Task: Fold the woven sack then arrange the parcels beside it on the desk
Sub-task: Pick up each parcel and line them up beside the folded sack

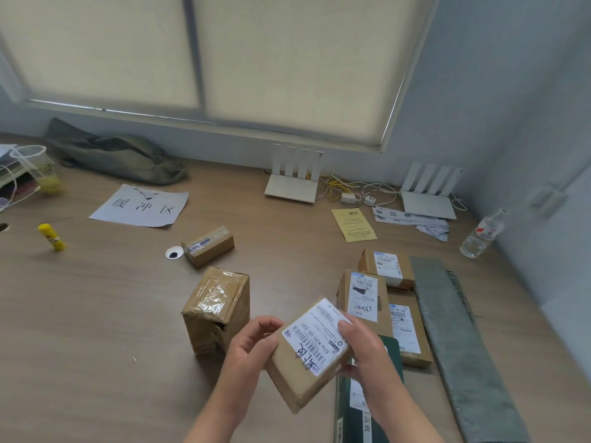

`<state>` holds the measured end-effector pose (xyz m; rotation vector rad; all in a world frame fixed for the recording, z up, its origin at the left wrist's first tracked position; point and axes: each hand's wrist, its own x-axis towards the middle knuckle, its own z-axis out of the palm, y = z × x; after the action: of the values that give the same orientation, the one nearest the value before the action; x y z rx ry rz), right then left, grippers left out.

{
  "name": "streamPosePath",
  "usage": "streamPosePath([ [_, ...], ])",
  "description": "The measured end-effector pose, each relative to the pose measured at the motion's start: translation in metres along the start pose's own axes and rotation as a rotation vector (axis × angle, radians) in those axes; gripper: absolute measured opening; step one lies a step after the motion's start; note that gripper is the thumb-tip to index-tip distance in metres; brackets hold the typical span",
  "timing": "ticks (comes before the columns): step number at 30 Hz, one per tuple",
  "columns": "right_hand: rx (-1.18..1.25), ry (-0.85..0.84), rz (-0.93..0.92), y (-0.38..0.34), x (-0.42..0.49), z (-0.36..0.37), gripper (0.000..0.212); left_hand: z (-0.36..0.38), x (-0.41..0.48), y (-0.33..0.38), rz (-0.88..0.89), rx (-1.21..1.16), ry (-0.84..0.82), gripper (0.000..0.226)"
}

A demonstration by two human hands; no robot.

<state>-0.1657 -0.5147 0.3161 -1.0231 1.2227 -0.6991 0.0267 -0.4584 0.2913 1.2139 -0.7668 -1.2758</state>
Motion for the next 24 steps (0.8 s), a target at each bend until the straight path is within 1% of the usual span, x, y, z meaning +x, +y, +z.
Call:
streamPosePath([
  [2, 0.012, -0.047, 0.056, -0.001, -0.001, -0.005, 0.036, 0.006, 0.003, 0.001, 0.003, 0.002, 0.1, 0.034],
  [3, 0.032, -0.072, 0.082, -0.001, -0.002, -0.007, 0.032, 0.01, 0.005, 0.001, -0.006, -0.008, 0.154, 0.034],
  [5, 0.081, -0.113, 0.109, 0.002, -0.005, -0.009, 0.034, 0.015, 0.011, 0.003, -0.06, -0.057, 0.197, 0.04],
  [7, 0.168, -0.102, 0.092, 0.005, -0.008, -0.007, 0.039, 0.017, 0.017, 0.005, -0.132, -0.083, 0.163, 0.04],
  [9, 0.283, -0.056, 0.039, 0.008, -0.011, -0.002, 0.036, 0.018, 0.022, 0.008, -0.164, -0.087, 0.094, 0.04],
  [11, 0.382, 0.011, 0.006, 0.007, -0.012, 0.003, 0.035, 0.021, 0.025, 0.009, -0.158, -0.11, 0.018, 0.054],
  [13, 0.436, 0.038, -0.005, 0.007, -0.014, 0.007, 0.035, 0.027, 0.026, 0.005, -0.132, -0.15, -0.032, 0.066],
  [16, 0.417, 0.021, 0.02, 0.008, -0.016, 0.004, 0.034, 0.04, 0.025, 0.002, -0.081, -0.206, 0.037, 0.069],
  [17, 0.395, 0.019, 0.033, 0.009, -0.016, 0.0, 0.038, 0.044, 0.025, 0.002, -0.075, -0.211, 0.085, 0.069],
  [19, 0.348, -0.001, 0.06, 0.011, -0.015, -0.009, 0.056, 0.052, 0.027, 0.003, -0.091, -0.209, 0.179, 0.067],
  [20, 0.336, -0.009, 0.07, 0.013, -0.016, -0.013, 0.062, 0.057, 0.028, 0.003, -0.105, -0.2, 0.215, 0.07],
  [21, 0.333, -0.003, 0.07, 0.015, -0.016, -0.016, 0.065, 0.063, 0.028, 0.003, -0.117, -0.183, 0.233, 0.078],
  [22, 0.33, 0.015, 0.064, 0.016, -0.017, -0.019, 0.067, 0.07, 0.028, 0.002, -0.128, -0.17, 0.226, 0.085],
  [23, 0.327, 0.043, 0.058, 0.018, -0.017, -0.023, 0.072, 0.078, 0.027, 0.001, -0.135, -0.163, 0.203, 0.085],
  [24, 0.322, 0.078, 0.046, 0.02, -0.018, -0.027, 0.074, 0.087, 0.026, -0.001, -0.141, -0.151, 0.175, 0.077],
])
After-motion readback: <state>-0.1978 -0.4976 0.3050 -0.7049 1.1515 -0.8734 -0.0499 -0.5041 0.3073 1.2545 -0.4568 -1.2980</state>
